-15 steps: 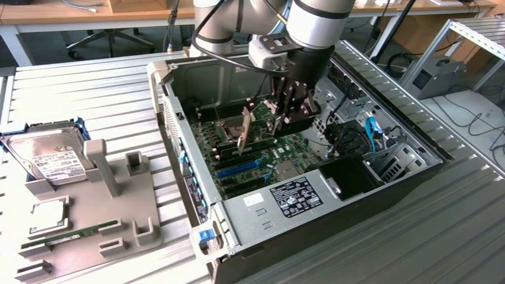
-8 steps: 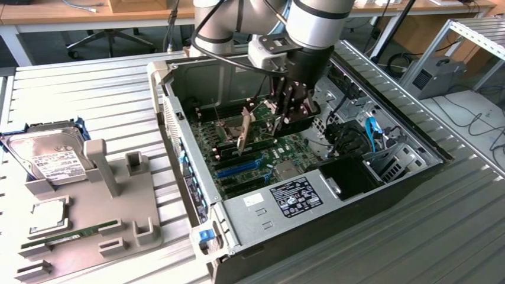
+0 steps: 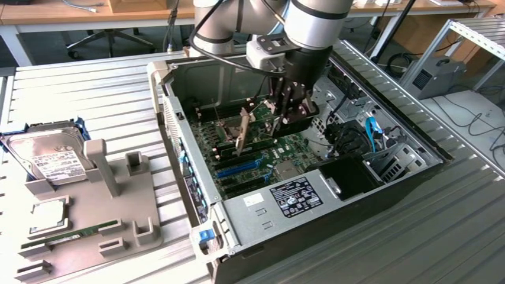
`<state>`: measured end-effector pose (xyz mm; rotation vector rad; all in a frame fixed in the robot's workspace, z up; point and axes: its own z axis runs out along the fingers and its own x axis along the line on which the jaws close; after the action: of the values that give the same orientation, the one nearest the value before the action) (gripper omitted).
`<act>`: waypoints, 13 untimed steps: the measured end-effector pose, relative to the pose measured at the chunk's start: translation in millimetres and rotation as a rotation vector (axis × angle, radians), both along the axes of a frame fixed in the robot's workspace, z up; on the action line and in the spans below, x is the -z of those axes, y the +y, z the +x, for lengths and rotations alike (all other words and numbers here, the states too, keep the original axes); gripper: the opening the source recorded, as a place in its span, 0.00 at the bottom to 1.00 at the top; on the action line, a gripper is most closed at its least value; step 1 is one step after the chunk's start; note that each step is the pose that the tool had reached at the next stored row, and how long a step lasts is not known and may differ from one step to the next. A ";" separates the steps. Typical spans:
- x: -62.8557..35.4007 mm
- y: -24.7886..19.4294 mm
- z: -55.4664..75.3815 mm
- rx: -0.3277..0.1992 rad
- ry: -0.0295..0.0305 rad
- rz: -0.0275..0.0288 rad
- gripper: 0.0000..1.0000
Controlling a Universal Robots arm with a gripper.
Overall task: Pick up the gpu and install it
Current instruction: 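Insert the gpu into the slot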
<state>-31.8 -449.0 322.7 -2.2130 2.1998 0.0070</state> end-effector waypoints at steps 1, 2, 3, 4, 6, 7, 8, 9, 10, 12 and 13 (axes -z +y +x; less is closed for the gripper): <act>0.0 0.0 -0.3 0.000 0.0000 0.0000 0.26; 0.1 0.0 -0.6 0.000 0.0000 0.0000 0.26; 0.1 0.0 -0.9 0.000 0.0000 0.0000 0.26; 0.1 0.0 -1.1 0.000 0.0000 0.0000 0.26; 0.8 0.0 -2.9 0.000 0.0000 0.0000 0.26; 0.8 0.0 -3.0 0.000 0.0000 0.0000 0.26; 0.9 0.0 -3.0 0.000 0.0000 0.0000 0.26; 0.9 0.0 -3.3 0.000 0.0000 0.0000 0.26; 1.0 0.0 -3.3 0.000 0.0000 0.0000 0.26; 1.0 0.0 -3.5 0.000 0.0000 0.0000 0.26; 1.0 0.0 -3.7 0.000 0.0000 0.0000 0.26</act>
<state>-35.5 -449.0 321.6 -2.2131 2.1997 0.0070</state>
